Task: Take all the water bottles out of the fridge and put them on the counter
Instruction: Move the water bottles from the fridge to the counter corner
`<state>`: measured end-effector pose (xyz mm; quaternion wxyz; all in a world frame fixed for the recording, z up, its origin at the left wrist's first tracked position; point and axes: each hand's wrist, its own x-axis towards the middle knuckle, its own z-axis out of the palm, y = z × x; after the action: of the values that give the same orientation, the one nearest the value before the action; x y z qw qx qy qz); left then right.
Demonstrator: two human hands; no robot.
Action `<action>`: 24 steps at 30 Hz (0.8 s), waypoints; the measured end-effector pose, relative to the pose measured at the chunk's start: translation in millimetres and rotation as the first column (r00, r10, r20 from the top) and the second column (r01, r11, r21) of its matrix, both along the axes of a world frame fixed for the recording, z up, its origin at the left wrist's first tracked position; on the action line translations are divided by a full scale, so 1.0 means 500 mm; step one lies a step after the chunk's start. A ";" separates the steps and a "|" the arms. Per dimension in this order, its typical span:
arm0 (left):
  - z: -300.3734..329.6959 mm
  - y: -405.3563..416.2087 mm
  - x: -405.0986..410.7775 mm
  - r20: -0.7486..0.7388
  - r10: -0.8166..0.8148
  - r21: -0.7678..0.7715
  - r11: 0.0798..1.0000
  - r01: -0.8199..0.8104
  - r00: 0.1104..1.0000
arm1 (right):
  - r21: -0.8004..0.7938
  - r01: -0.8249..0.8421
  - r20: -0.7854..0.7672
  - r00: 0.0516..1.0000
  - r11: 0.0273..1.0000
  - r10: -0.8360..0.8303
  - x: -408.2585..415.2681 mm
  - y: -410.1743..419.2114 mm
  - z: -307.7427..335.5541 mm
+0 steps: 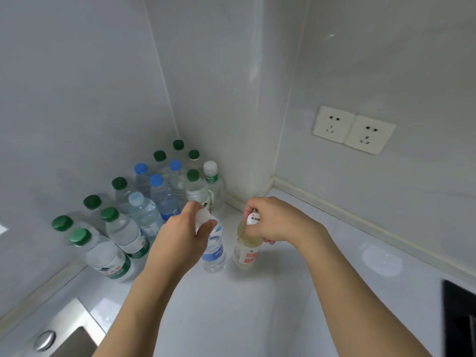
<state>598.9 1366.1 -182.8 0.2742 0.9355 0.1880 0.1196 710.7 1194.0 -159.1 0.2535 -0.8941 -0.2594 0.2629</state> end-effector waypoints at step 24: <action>-0.134 0.228 0.018 0.042 0.082 0.032 0.996 -0.083 0.996 | -0.098 -0.300 0.201 0.928 0.949 0.314 0.086 0.403 -0.092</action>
<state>608.2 1480.2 -249.9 0.2569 0.9288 0.2187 0.1531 753.9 1395.4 -205.0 0.1504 -0.8733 -0.4131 0.2098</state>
